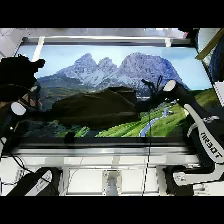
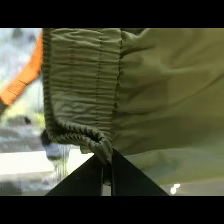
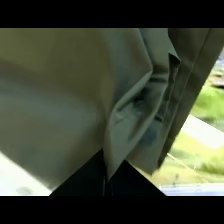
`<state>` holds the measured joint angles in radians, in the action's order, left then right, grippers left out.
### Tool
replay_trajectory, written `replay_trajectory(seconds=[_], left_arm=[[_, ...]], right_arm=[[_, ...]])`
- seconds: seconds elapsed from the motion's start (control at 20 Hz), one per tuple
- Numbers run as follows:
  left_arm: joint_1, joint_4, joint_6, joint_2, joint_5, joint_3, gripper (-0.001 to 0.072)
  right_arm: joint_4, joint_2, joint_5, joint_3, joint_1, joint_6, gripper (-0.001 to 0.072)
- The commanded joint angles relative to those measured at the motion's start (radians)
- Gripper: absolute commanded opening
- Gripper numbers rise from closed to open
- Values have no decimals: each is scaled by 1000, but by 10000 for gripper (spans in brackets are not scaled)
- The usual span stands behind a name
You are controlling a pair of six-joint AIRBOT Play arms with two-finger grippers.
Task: Fold the clothes and pants, and hang the long-sleeved shirts on hangers.
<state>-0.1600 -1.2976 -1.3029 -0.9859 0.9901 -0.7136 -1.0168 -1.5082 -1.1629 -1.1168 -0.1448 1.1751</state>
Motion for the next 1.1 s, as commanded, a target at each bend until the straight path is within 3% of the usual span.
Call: replay_trajectory(seconds=[0.0,0.15,0.2,0.25,0.3,0.35,0.4,0.55,0.8,0.9,0.95,1.0,1.05], left_arm=[[13,-45,-26,-15,-11,40,22],[13,-62,-62,-20,-8,40,25],[13,-55,-76,-16,2,37,98],[13,-56,-85,-13,23,26,140],[12,-56,-85,-2,52,5,312],[8,-57,-85,16,81,-22,485],[3,-57,-85,42,109,-58,519],[-4,-56,-85,160,127,-169,520],[-4,-56,-86,381,119,-225,519],[-4,-56,-86,454,118,-225,518],[-4,-56,-94,482,117,-225,515],[-4,-56,-121,501,113,-225,508],[-4,-56,-160,515,113,-225,508]], right_arm=[[-1,-35,138,51,-37,17,4],[-8,-36,135,40,-36,28,7],[-8,-34,116,25,-35,29,23],[-10,-28,81,0,-34,28,121],[-16,-18,38,-35,-28,29,252],[-29,0,-19,-79,-18,28,268],[-52,21,-71,-125,-2,29,268],[-117,109,-142,-241,79,28,267],[-107,236,42,-150,200,-56,265],[5,260,179,3,213,-90,267],[89,256,288,84,212,-96,293],[189,239,387,141,214,-63,547],[283,205,394,153,230,-31,578]])
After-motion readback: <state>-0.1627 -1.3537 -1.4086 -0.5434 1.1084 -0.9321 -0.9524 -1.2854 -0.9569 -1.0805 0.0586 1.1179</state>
